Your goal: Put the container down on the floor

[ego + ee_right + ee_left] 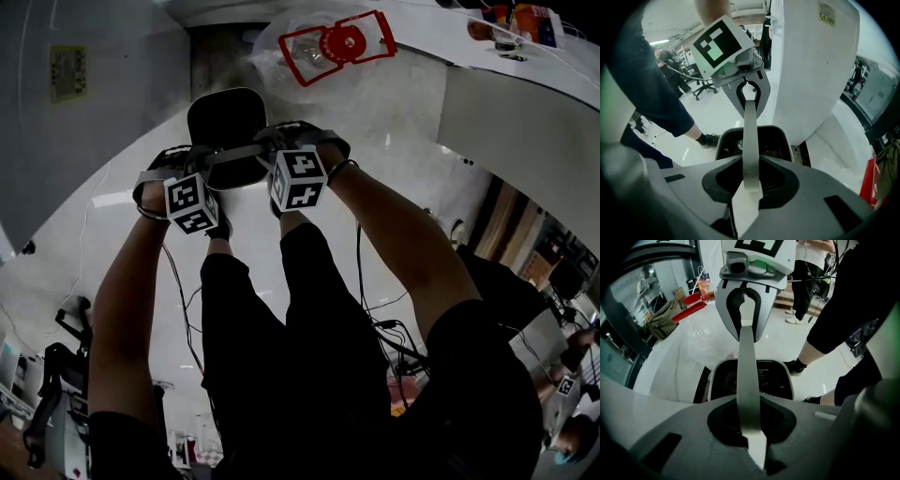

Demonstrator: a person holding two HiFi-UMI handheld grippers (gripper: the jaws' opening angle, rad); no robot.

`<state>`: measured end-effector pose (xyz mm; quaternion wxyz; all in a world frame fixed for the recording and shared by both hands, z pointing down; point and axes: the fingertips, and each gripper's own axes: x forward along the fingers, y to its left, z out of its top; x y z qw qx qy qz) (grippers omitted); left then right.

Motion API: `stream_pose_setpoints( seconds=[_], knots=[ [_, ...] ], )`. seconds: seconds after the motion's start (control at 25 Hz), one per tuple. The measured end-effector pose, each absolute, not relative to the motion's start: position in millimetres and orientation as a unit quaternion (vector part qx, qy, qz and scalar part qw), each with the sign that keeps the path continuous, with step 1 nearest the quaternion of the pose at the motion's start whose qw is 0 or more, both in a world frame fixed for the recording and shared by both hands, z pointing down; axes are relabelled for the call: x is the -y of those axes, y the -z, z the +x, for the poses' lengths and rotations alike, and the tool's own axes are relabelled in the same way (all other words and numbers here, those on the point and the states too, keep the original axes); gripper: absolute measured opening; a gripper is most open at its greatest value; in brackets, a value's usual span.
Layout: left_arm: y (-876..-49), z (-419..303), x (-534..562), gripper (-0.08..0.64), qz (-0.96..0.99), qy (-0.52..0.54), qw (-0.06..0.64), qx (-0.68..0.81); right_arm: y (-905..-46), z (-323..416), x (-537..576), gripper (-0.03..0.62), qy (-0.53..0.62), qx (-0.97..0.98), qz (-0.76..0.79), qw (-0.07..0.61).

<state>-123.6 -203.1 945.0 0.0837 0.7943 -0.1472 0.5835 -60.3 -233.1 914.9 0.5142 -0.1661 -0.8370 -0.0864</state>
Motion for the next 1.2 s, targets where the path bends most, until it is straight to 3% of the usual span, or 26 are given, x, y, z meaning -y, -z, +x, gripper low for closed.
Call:
stream_pose_setpoints(
  seconds=[1.2],
  knots=[
    [-1024,-151,242,0.023,0.784,-0.594,0.061,0.17,-992,-85,271,0.079,0.125,0.835,-0.137,0.518]
  ],
)
